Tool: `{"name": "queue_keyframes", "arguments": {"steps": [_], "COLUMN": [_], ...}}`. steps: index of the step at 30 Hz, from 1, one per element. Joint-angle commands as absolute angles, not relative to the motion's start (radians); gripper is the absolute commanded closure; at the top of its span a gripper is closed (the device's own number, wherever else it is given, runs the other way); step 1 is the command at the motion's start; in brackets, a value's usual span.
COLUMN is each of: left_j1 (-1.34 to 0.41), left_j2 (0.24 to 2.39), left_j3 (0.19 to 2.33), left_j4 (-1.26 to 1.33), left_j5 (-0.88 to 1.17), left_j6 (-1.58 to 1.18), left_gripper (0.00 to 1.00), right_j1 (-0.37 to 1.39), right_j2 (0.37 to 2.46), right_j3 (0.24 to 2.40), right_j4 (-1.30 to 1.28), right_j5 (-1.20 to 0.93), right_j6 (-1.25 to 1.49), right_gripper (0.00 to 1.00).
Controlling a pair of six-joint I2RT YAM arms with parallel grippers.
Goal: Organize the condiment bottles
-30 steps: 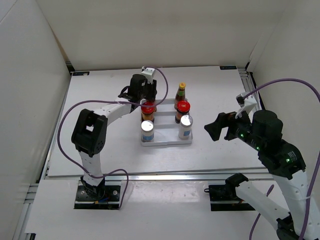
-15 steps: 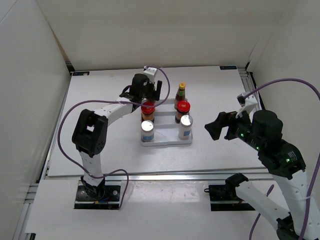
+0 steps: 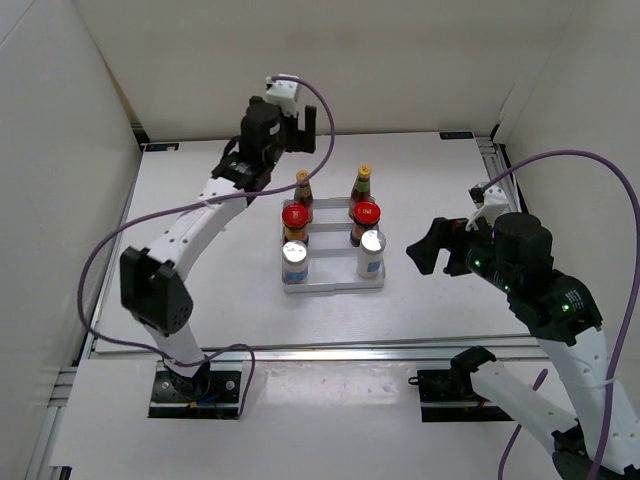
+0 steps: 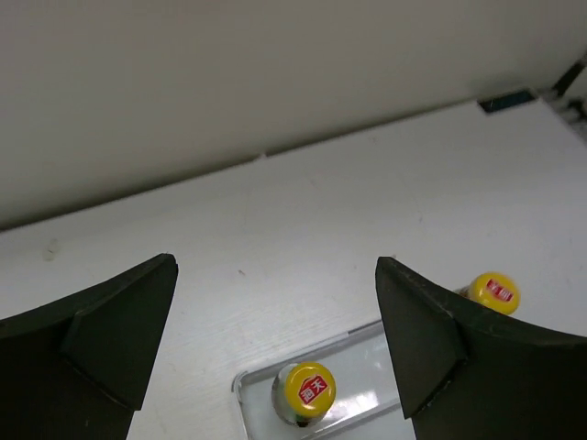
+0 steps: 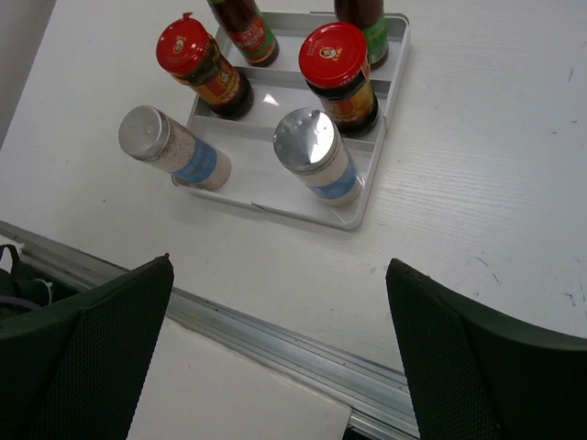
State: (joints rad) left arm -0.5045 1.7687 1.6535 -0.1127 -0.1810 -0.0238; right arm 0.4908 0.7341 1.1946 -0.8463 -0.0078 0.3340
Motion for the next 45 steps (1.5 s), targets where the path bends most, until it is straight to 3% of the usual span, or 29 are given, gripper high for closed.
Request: {"name": "queue_keyframes", "arguments": {"steps": [1, 3, 10, 16, 29, 38, 45], "left_j1": [-0.506, -0.506, -0.471, -0.449, -0.449, -0.449, -0.449], "left_j2": [1.574, 1.434, 0.844, 0.565, 0.402, 0.253, 0.29], "left_j3": [1.691, 1.614, 0.922, 0.687, 0.505, 0.379, 0.357], "left_j4": [-0.216, -0.241, -0.15, -0.163, -0.239, -0.078, -0.044], "left_j5": [-0.297, -0.322, -0.417, -0.473, -0.546, -0.57, -0.512], "left_j6": [-0.066, -0.066, -0.081, 0.003, -0.037, -0.112, -0.208], "left_gripper": [0.0, 0.0, 0.0, 0.0, 0.0, 0.0, 0.0], "right_j1": [0.489, 0.489, 0.489, 0.489, 0.489, 0.489, 0.489], "right_j2": [0.752, 0.752, 0.686, 0.655, 0.621, 0.581, 0.623], "right_j3": [1.195, 1.169, 1.106, 1.106, 1.102, 1.052, 1.084], "right_j4": [-0.868, -0.868, -0.868, -0.877, -0.9, -0.928, -0.98], "right_j5": [0.037, 0.005, 0.06, 0.09, 0.132, 0.158, 0.261], "right_j6": [0.377, 0.368, 0.39, 0.359, 0.367, 0.394, 0.399], "right_gripper": [0.0, 0.0, 0.0, 0.0, 0.0, 0.0, 0.0]}}
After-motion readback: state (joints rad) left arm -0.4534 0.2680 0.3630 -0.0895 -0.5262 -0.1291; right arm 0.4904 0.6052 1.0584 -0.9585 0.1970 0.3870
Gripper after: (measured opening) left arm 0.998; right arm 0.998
